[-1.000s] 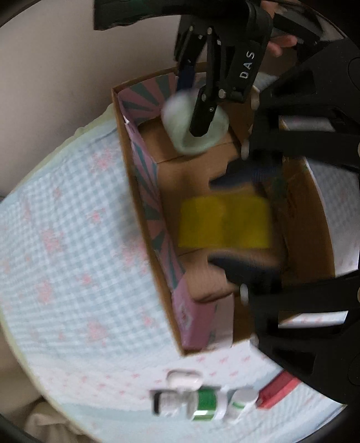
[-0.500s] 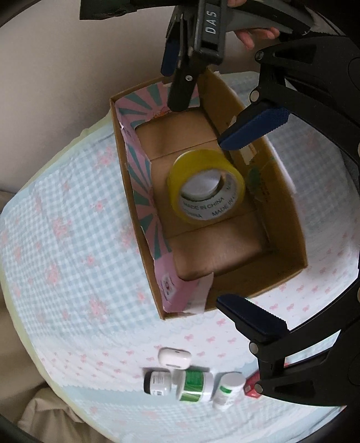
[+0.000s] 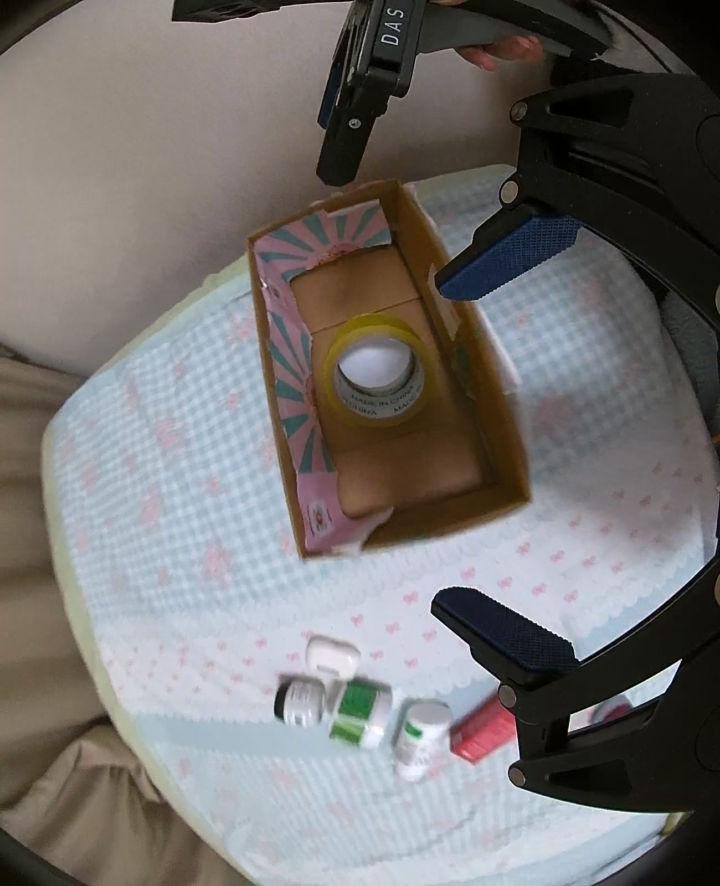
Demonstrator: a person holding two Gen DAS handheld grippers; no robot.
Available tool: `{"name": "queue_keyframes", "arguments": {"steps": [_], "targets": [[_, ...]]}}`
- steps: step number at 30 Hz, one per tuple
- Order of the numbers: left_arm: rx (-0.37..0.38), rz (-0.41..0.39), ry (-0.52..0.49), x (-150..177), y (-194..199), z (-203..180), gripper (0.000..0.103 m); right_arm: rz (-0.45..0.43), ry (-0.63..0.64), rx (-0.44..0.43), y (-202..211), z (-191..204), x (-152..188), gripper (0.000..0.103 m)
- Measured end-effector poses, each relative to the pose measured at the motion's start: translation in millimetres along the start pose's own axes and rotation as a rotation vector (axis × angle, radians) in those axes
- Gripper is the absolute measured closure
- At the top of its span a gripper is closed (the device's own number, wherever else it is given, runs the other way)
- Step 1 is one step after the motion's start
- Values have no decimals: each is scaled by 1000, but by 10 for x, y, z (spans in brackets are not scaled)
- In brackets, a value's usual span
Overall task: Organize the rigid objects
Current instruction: 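Carry both tape rolls into the cardboard box and open both tools, then grasp the red cap with the left tool while the right tool grasps the green-labelled jar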
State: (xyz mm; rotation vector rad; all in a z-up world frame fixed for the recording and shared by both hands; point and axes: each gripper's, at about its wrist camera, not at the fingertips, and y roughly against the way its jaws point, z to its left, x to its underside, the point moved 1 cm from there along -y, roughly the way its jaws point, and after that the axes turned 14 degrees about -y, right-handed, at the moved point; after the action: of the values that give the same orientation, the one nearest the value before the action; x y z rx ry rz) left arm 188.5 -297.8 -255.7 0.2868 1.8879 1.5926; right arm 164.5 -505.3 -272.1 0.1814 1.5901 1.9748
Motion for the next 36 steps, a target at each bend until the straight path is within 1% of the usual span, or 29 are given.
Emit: {"name": "queue_keyframes", "arguments": {"steps": [4, 8, 11, 14, 17, 20, 22, 24, 27, 30, 33, 36], "targets": [[-24, -37, 19, 181, 412, 100, 0, -45, 60, -1, 305, 170, 179, 0], [-56, -78, 61, 460, 841, 335, 0, -85, 130, -2, 551, 387, 383, 0], [-79, -114, 96, 743, 1118, 562, 0, -113, 167, -8, 710, 590, 565, 0], [-112, -134, 140, 1099, 1346, 869, 0, -140, 209, -22, 828, 852, 753, 0], [-132, -140, 205, 1455, 1467, 1204, 0, -169, 259, -20, 912, 1169, 937, 0], [-162, -148, 285, 1862, 1569, 1583, 0, -167, 299, -34, 906, 1489, 1068, 0], [-181, -140, 333, 2091, 1578, 1791, 0, -162, 328, -55, 852, 1719, 1142, 0], [-181, -131, 389, 2352, 1570, 2004, 0, -157, 350, -67, 769, 1937, 1203, 0], [-191, -115, 435, 2637, 1493, 2213, 0, -155, 398, -81, 623, 2283, 1309, 0], [-192, -80, 478, 2902, 1304, 2376, 0, -155, 461, -90, 432, 2604, 1393, 0], [-166, -46, 526, 3175, 1021, 2493, 0, -143, 520, -100, 190, 2872, 1426, 0], [-160, -24, 565, 3332, 760, 2518, 0, -117, 577, -104, -92, 3062, 1416, 0]]}}
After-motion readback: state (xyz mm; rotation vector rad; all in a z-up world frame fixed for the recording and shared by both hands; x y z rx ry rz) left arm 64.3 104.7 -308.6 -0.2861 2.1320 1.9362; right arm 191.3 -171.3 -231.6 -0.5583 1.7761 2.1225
